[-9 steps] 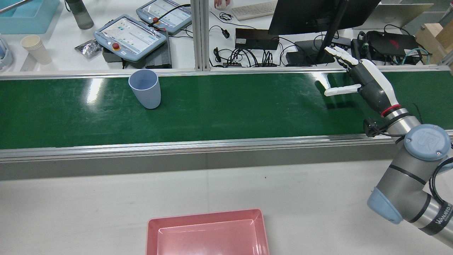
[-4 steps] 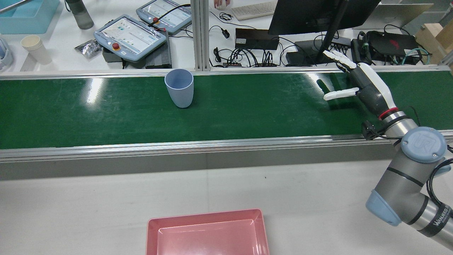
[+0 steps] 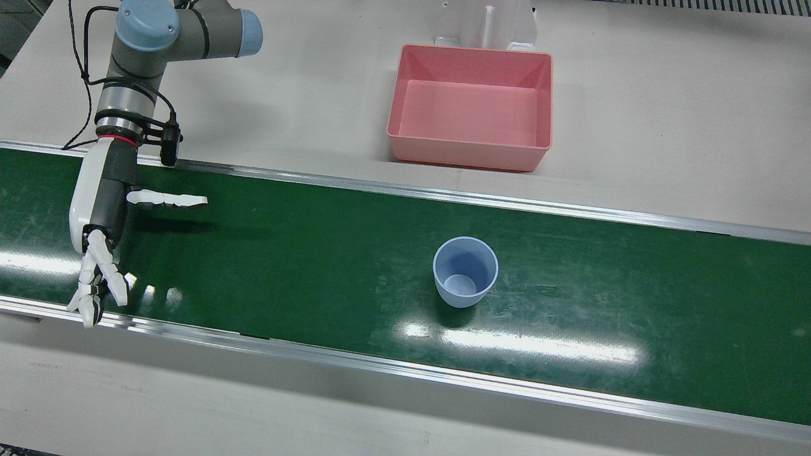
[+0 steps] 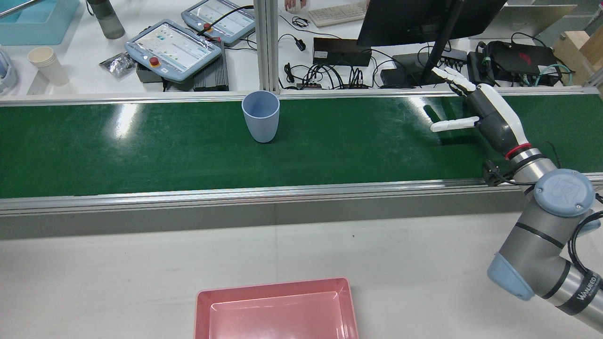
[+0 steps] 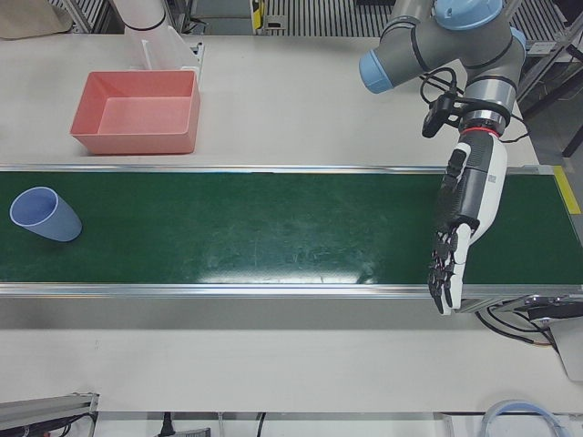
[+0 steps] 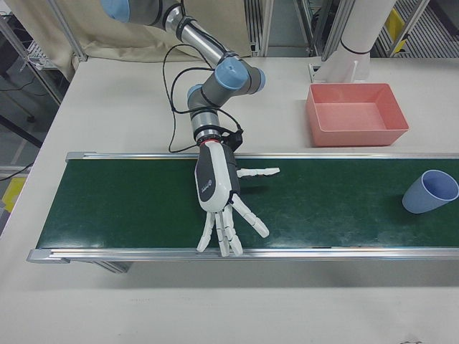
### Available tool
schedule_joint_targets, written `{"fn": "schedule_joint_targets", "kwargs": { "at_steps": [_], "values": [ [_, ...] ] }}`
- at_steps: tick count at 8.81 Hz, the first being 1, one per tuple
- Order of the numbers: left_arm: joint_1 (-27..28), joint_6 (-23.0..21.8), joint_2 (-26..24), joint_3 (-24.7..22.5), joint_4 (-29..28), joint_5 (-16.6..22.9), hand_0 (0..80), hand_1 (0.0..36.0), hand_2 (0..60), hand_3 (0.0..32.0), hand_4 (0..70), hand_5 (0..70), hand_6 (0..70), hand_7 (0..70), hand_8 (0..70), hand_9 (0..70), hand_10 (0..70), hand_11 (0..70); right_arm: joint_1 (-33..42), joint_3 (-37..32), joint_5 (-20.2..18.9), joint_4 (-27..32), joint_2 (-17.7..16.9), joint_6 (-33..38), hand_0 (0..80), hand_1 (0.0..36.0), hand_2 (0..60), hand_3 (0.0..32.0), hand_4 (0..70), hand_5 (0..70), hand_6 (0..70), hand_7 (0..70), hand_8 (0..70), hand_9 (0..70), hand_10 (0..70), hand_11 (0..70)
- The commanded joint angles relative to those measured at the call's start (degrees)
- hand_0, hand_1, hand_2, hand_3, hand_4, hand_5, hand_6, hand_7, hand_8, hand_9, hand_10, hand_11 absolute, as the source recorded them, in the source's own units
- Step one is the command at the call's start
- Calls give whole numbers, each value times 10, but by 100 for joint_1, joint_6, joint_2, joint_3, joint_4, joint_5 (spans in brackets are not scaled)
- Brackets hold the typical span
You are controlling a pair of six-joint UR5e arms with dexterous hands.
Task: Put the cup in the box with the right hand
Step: 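Keep the right hand poised as the light blue cup approaches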
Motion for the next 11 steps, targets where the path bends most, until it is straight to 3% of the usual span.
{"fn": "schedule_joint_targets", "kwargs": {
  "at_steps": [1, 5, 7, 8, 11],
  "values": [
    [0, 0, 0, 0, 0, 0, 0, 0, 0, 0, 0, 0, 0, 0, 0, 0, 0, 0, 2, -39, 4, 3, 15, 8, 460, 112, 29, 262, 0, 35, 5, 138, 59, 82, 0, 0],
    [0, 0, 0, 0, 0, 0, 0, 0, 0, 0, 0, 0, 0, 0, 0, 0, 0, 0, -7, -39, 4, 3, 15, 8, 460, 110, 25, 264, 0, 35, 4, 137, 59, 82, 0, 0],
    [0, 0, 0, 0, 0, 0, 0, 0, 0, 0, 0, 0, 0, 0, 0, 0, 0, 0, 2, -30, -5, 3, 15, 16, 451, 78, 0, 308, 0, 28, 0, 129, 57, 78, 0, 0],
    [0, 0, 0, 0, 0, 0, 0, 0, 0, 0, 0, 0, 0, 0, 0, 0, 0, 0, 2, -30, -5, 3, 15, 17, 456, 79, 0, 320, 0, 28, 0, 126, 56, 77, 0, 0],
    [0, 0, 0, 0, 0, 0, 0, 0, 0, 0, 0, 0, 0, 0, 0, 0, 0, 0, 2, -30, -5, 3, 6, 16, 457, 94, 0, 316, 0, 31, 0, 128, 57, 79, 0, 0]
  ]
}}
